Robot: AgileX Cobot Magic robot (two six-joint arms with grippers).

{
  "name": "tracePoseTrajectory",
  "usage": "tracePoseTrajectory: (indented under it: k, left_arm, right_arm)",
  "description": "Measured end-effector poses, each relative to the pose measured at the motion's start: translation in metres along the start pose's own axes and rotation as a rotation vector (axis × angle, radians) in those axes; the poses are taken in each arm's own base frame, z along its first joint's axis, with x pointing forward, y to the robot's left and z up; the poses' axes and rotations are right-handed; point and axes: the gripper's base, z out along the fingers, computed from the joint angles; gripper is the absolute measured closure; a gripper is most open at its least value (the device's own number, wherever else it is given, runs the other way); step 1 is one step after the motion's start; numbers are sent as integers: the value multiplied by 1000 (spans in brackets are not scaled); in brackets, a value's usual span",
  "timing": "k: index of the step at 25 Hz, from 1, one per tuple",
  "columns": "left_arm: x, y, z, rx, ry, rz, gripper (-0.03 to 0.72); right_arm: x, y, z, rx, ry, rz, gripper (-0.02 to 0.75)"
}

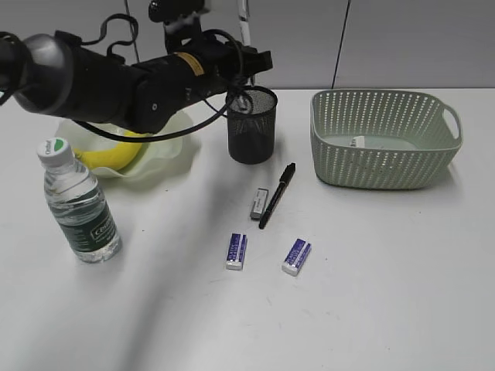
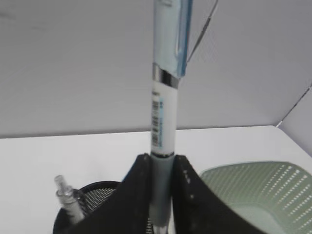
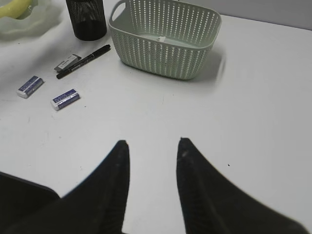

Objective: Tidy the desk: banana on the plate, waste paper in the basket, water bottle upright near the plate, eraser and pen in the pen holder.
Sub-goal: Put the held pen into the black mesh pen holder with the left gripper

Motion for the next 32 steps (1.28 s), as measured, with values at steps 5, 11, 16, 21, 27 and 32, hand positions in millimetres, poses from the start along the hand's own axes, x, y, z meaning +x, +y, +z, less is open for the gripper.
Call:
tracePoseTrajectory:
  k: [5, 11, 16, 21, 27, 32]
  left_arm:
    - [18, 7, 7, -8, 27, 8, 601]
    - [39, 16, 14, -23, 65, 10, 601]
    - [39, 16, 15, -22, 62, 10, 508]
    - [38, 16, 14, -20, 58, 10, 328]
    - [-1, -1, -2, -5, 26, 9, 297]
    - [-62, -29, -48, 3, 88, 146, 297]
  right_arm:
    - [0, 0, 0, 0, 0, 0, 462]
    - [0, 0, 0, 0, 0, 0, 462]
    - [0, 0, 0, 0, 0, 0, 462]
    - [0, 0, 0, 0, 0, 0, 462]
    - [0, 0, 0, 0, 0, 0, 462]
    - [0, 0, 0, 0, 0, 0, 462]
